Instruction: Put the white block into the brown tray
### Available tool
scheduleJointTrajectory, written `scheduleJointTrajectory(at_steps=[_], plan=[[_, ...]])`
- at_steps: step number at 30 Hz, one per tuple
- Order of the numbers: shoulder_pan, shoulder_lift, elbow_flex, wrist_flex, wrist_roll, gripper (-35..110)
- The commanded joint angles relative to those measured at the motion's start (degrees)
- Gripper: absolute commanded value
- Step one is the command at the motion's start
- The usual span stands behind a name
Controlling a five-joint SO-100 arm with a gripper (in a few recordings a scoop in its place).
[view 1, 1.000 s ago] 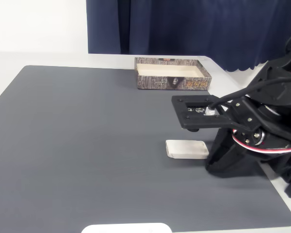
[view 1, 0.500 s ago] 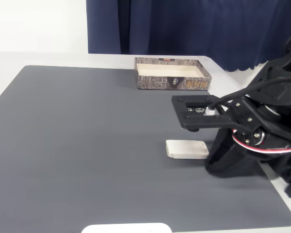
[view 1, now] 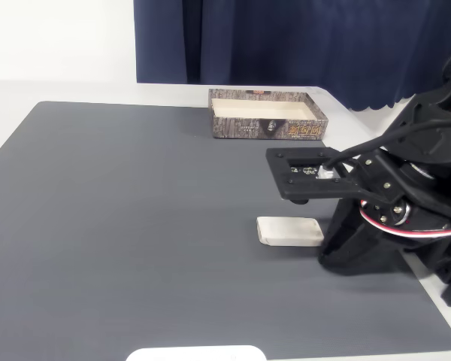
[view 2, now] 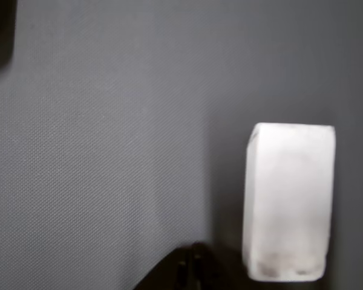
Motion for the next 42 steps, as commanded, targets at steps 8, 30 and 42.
scheduleJointTrajectory(at_steps=[8,30,42], plan=[[-0.2,-0.8,-0.4,0.6,-0.3,1],[0.4,-3.0,-0.4,0.8,1.3,1],[1.8,-20.9,-19.1,0.9,-0.8,0]])
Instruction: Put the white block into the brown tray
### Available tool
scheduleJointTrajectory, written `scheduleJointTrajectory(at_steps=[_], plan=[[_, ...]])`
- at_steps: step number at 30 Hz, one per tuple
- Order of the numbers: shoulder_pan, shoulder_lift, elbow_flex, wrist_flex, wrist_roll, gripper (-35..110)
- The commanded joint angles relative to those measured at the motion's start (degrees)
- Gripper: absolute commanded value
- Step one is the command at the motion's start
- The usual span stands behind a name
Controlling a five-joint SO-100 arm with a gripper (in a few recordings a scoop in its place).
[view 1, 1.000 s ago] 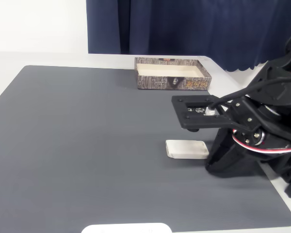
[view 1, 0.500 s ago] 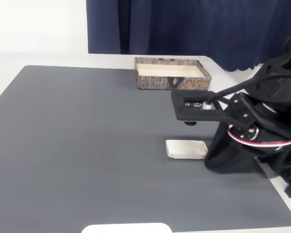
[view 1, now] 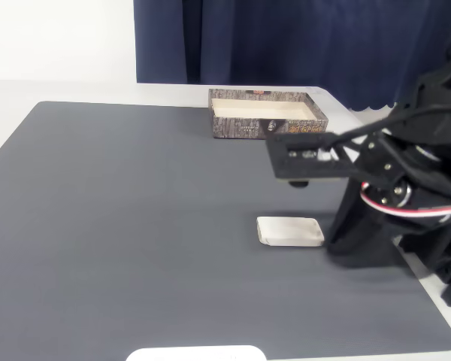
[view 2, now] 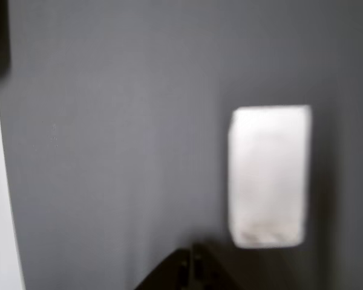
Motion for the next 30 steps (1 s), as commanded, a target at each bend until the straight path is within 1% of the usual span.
scheduleJointTrajectory(at_steps=[1,3,8,13,22,30], plan=[[0.4,-6.9,-7.6,0.2,-2.8,0],[1.5,-10.5,-10.0,-0.4,-2.9,0],[5.1,-16.4,-14.9,-1.2,-8.8,0],[8.4,-21.2,-16.0,-1.4,-11.2,0],[15.6,-27.7,-18.5,-4.3,-21.4,0],[16.7,-29.4,-16.6,-5.8,-26.2,0]])
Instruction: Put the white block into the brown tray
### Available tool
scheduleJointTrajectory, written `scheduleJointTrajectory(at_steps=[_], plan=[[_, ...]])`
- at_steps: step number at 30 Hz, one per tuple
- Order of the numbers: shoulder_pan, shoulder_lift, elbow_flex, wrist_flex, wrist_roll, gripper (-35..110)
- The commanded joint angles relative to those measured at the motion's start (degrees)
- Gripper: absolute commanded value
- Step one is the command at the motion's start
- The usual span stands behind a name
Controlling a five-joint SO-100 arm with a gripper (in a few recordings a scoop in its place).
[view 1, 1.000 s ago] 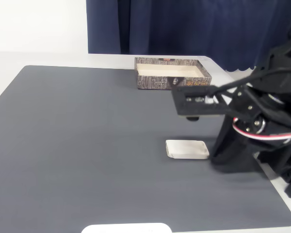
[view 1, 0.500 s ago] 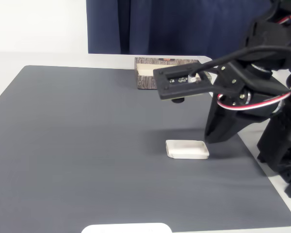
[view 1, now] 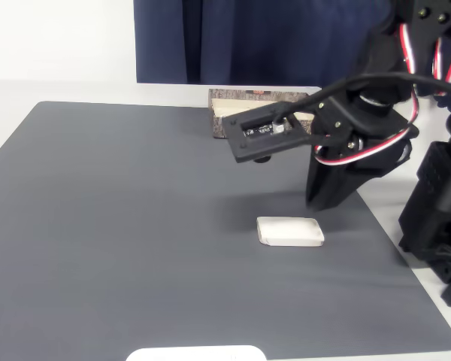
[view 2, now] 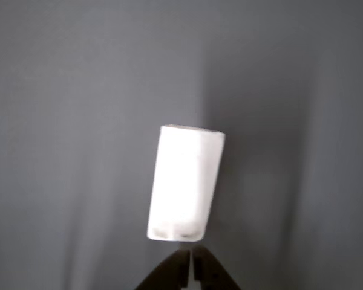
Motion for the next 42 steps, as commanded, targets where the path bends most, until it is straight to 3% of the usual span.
scheduleJointTrajectory(at_steps=[1,20,32,42], plan=[[-0.1,-0.2,-0.1,-1.5,-1.9,0],[1.3,-1.6,-0.5,-3.1,-3.9,0],[1.9,-3.5,-3.3,-3.3,-3.5,25],[3.1,-6.3,-5.7,-3.3,-5.2,29]])
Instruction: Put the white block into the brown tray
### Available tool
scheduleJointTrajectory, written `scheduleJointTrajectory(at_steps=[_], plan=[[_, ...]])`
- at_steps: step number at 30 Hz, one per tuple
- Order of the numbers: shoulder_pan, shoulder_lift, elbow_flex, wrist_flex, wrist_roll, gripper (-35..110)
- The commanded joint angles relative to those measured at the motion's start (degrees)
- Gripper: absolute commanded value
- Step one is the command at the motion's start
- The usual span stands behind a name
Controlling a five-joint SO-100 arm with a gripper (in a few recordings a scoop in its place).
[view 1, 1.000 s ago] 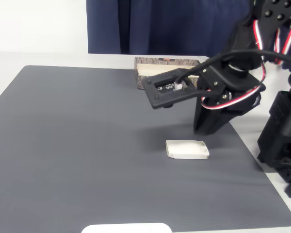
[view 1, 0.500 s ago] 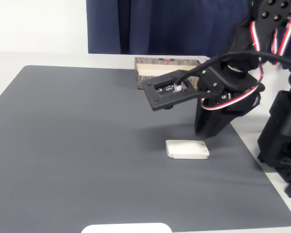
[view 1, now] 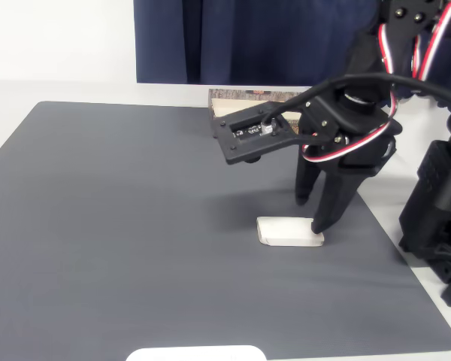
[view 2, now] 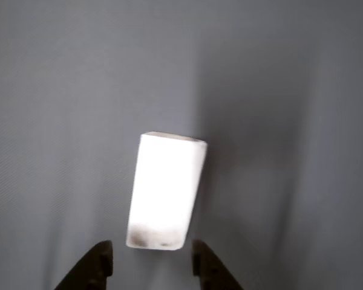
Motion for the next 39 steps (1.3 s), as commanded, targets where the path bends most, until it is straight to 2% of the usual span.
scheduleJointTrajectory(at_steps=[1,4,14,26,32,39], plan=[[0.5,-0.1,-2.6,-0.2,-1.5,30],[0.9,-0.7,-2.9,-0.2,-4.1,32],[0.8,-4.2,-5.1,-0.3,-4.0,41],[0.8,-7.6,-5.1,-1.1,-2.5,41],[1.2,-8.0,0.5,-8.4,-2.8,42],[1.4,-8.4,1.2,-11.3,-3.9,42]])
